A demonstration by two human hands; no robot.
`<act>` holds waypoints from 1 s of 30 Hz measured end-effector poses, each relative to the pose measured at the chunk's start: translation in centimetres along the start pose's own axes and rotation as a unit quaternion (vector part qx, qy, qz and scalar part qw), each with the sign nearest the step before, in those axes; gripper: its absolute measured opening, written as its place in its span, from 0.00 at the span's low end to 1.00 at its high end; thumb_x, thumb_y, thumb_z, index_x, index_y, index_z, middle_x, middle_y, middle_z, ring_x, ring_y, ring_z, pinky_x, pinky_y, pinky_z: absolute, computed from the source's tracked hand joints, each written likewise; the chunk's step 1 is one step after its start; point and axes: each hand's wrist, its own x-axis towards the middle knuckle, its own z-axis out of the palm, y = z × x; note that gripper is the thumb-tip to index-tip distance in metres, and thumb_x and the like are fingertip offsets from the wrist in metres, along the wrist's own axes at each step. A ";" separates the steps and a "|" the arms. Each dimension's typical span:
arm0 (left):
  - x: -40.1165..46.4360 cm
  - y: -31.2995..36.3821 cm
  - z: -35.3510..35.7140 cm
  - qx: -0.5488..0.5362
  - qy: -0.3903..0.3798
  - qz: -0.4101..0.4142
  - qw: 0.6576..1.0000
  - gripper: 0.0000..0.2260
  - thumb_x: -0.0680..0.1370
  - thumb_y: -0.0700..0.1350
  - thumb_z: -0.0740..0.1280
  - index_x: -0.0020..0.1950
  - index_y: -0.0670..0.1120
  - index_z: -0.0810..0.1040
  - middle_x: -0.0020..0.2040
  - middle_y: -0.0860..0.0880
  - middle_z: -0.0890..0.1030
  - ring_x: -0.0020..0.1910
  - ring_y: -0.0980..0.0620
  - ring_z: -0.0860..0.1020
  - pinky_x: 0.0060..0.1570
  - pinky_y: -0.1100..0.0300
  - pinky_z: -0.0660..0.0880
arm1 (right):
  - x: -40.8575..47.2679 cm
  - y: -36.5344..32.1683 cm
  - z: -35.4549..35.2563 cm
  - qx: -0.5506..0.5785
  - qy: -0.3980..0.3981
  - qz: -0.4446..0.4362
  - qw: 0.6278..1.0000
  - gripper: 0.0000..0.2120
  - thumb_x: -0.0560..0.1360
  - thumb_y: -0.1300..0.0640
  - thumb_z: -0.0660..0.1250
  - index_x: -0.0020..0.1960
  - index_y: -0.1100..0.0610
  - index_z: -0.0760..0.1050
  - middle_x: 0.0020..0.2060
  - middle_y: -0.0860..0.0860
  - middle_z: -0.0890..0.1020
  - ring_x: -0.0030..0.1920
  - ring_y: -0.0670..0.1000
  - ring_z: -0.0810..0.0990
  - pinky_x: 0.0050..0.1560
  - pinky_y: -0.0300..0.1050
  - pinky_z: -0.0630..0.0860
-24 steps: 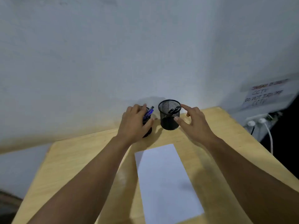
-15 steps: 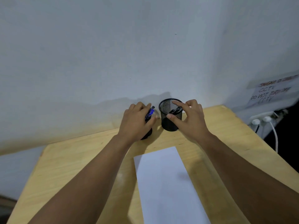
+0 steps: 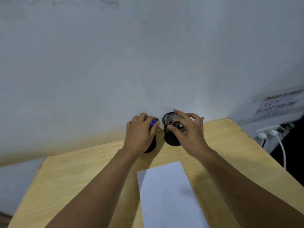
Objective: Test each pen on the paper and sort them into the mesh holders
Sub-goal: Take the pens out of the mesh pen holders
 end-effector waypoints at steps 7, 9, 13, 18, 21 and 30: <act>0.5 1.3 -2.6 -0.096 0.026 0.022 0.995 0.16 0.82 0.58 0.54 0.60 0.54 0.77 0.52 0.55 0.73 0.53 0.52 0.70 0.52 0.55 0.66 | 1.1 -2.9 -2.3 0.122 -0.062 0.022 0.990 0.21 0.73 0.31 0.62 0.64 0.33 0.73 0.74 0.40 0.68 0.78 0.38 0.45 0.78 0.56 0.41; 0.4 1.8 -3.8 -0.134 0.049 0.034 0.989 0.15 0.83 0.56 0.55 0.60 0.53 0.78 0.52 0.55 0.72 0.53 0.53 0.69 0.53 0.58 0.67 | 1.2 -4.5 -3.0 0.160 -0.070 0.016 0.985 0.25 0.72 0.31 0.63 0.66 0.39 0.75 0.75 0.45 0.69 0.79 0.47 0.53 0.77 0.48 0.49; -0.4 2.6 -6.8 -0.180 0.080 0.046 0.979 0.13 0.83 0.54 0.57 0.59 0.53 0.78 0.51 0.56 0.72 0.54 0.55 0.70 0.52 0.69 0.65 | 0.7 -7.8 -4.2 0.220 -0.061 -0.027 0.973 0.15 0.76 0.43 0.69 0.61 0.44 0.80 0.60 0.43 0.82 0.65 0.42 0.76 0.61 0.31 0.70; -3.1 2.2 -10.2 -0.229 0.084 0.032 0.969 0.14 0.82 0.56 0.57 0.58 0.53 0.78 0.50 0.57 0.73 0.51 0.58 0.75 0.49 0.68 0.70 | -0.6 -11.4 -4.0 0.234 -0.059 -0.068 0.968 0.06 0.77 0.52 0.71 0.52 0.52 0.82 0.42 0.43 0.85 0.45 0.44 0.83 0.47 0.36 0.76; -5.6 0.9 -11.6 -0.246 0.070 0.011 0.967 0.12 0.82 0.57 0.57 0.54 0.56 0.78 0.49 0.58 0.73 0.50 0.60 0.76 0.47 0.71 0.69 | -2.1 -13.1 -3.0 0.242 -0.080 -0.085 0.963 0.05 0.77 0.52 0.70 0.50 0.52 0.82 0.39 0.43 0.84 0.41 0.43 0.81 0.43 0.36 0.75; -14.0 -4.2 -13.8 -0.236 -0.033 -0.121 0.964 0.14 0.83 0.55 0.59 0.43 0.49 0.74 0.41 0.49 0.76 0.39 0.54 0.75 0.42 0.55 0.72 | -8.7 -17.5 3.0 0.311 -0.171 -0.006 0.935 0.13 0.72 0.39 0.70 0.47 0.49 0.81 0.37 0.53 0.85 0.40 0.58 0.83 0.45 0.62 0.80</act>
